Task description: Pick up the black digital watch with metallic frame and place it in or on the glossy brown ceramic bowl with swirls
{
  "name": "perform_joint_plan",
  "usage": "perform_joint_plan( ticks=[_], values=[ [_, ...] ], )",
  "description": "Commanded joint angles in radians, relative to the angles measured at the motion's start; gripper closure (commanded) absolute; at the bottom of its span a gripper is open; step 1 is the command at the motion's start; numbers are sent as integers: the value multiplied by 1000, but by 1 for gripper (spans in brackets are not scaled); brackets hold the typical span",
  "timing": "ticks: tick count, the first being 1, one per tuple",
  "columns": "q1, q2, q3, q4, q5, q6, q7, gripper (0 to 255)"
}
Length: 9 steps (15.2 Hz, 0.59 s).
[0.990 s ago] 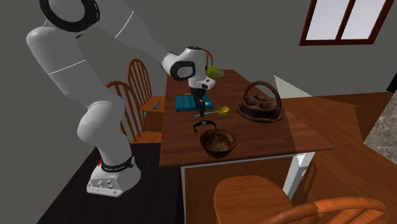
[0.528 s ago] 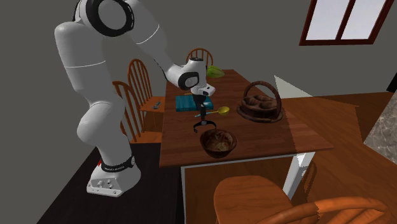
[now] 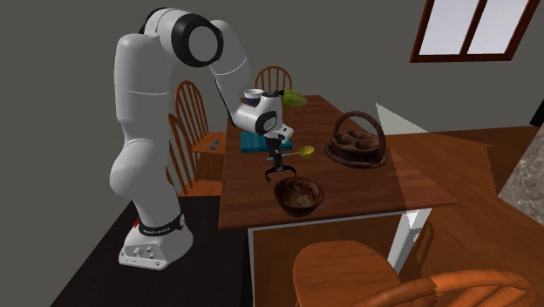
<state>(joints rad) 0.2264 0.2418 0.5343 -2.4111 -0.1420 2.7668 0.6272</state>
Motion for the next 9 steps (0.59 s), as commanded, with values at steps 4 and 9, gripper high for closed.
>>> perform_joint_plan(
  ticks=[4,9],
  values=[
    [55,87,-67,22,-91,59,65,0],
    [56,86,-68,22,-90,59,65,0]
  ],
)
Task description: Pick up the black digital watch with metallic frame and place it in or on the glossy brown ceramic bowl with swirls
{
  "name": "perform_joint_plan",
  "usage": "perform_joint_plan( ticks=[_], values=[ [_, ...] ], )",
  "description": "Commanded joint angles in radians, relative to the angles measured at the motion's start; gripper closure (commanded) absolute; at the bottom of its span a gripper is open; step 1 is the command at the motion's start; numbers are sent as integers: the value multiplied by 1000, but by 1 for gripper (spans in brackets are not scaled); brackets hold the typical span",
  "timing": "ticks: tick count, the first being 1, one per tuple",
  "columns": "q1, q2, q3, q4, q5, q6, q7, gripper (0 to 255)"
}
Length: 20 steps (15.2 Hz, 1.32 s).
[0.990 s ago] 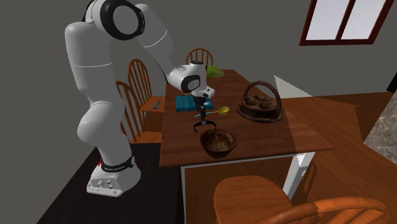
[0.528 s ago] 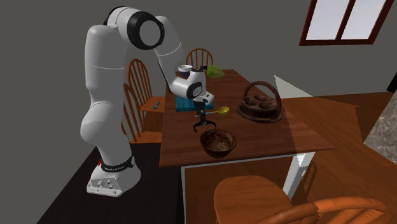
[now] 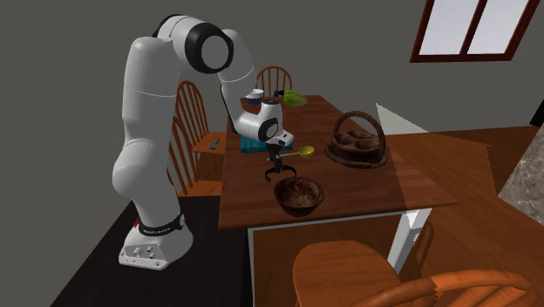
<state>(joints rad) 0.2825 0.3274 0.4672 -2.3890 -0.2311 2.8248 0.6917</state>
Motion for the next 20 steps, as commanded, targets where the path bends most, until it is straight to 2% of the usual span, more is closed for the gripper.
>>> perform_joint_plan(
  ticks=[1,3,4,13,20],
  values=[
    [0,1,-1,0,-1,1,0,0],
    [0,1,0,0,-1,0,0,0],
    [0,1,0,0,-1,0,0,255],
    [0,1,-1,0,-1,1,0,255],
    [-61,-94,78,-6,100,-81,-69,255]
  ],
)
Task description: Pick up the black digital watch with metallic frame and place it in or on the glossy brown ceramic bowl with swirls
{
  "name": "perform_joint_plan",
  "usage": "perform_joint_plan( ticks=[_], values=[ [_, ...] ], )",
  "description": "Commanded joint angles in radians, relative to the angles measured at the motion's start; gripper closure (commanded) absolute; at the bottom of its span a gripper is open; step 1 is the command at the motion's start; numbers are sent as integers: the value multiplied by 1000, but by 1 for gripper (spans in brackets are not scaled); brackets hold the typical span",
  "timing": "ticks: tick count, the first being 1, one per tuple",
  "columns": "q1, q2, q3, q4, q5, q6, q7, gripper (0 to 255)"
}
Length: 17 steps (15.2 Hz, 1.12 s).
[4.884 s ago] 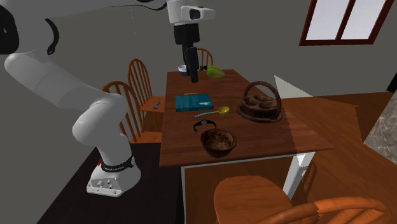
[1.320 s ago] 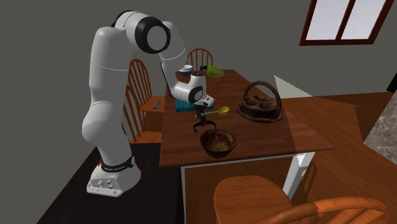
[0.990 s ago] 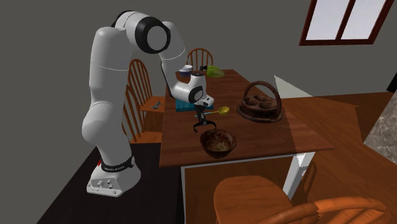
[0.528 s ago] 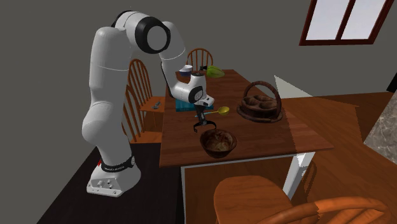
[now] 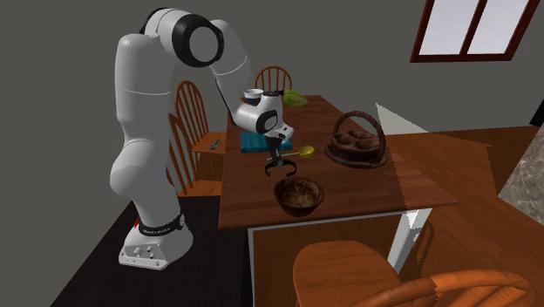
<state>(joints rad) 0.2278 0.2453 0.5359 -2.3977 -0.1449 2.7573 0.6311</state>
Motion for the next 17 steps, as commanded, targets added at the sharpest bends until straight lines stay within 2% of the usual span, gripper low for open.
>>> perform_joint_plan(
  ticks=[1,8,17],
  values=[
    [-14,-26,19,2,29,-26,-19,255],
    [-49,-120,68,11,134,-115,-89,255],
    [-65,-233,87,41,241,-239,-160,255]
  ],
)
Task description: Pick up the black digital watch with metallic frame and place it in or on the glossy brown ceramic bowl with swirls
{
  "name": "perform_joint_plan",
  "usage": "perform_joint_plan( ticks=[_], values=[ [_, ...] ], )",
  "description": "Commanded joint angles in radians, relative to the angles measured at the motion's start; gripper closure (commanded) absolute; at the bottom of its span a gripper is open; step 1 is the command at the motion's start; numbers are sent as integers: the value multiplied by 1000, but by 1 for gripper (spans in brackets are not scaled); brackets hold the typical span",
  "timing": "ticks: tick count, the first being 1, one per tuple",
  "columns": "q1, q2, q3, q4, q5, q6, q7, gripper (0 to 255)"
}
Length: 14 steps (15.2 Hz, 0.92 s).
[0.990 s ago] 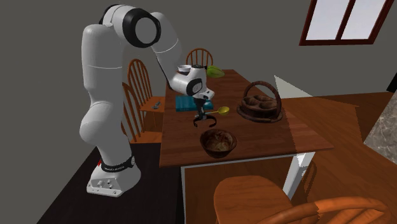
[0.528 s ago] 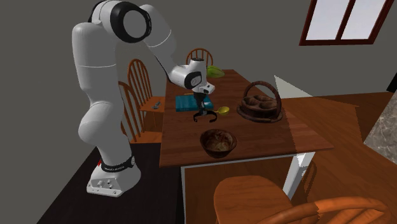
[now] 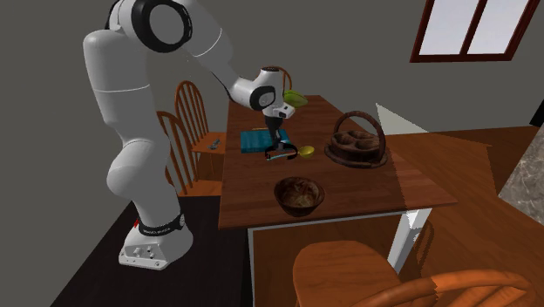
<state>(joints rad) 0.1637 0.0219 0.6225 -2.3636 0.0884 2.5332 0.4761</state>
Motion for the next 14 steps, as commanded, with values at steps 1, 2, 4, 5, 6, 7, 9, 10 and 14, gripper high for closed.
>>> perform_joint_plan(
  ticks=[1,2,4,5,6,7,9,10,14],
  values=[
    [-1,-21,1,12,17,-30,-11,255],
    [-1,-32,1,16,26,-44,-16,255],
    [-1,-53,-1,26,42,-72,-26,255],
    [-1,-64,-2,32,49,-87,-31,255],
    [-1,-74,-3,38,56,-101,-35,255],
    [-1,-84,-4,43,62,-116,-39,255],
    [-1,-95,-6,51,70,-133,-44,255],
    [-9,-119,-21,30,93,-136,-82,255],
    [-34,-202,-92,-41,163,-155,-227,255]
  ],
)
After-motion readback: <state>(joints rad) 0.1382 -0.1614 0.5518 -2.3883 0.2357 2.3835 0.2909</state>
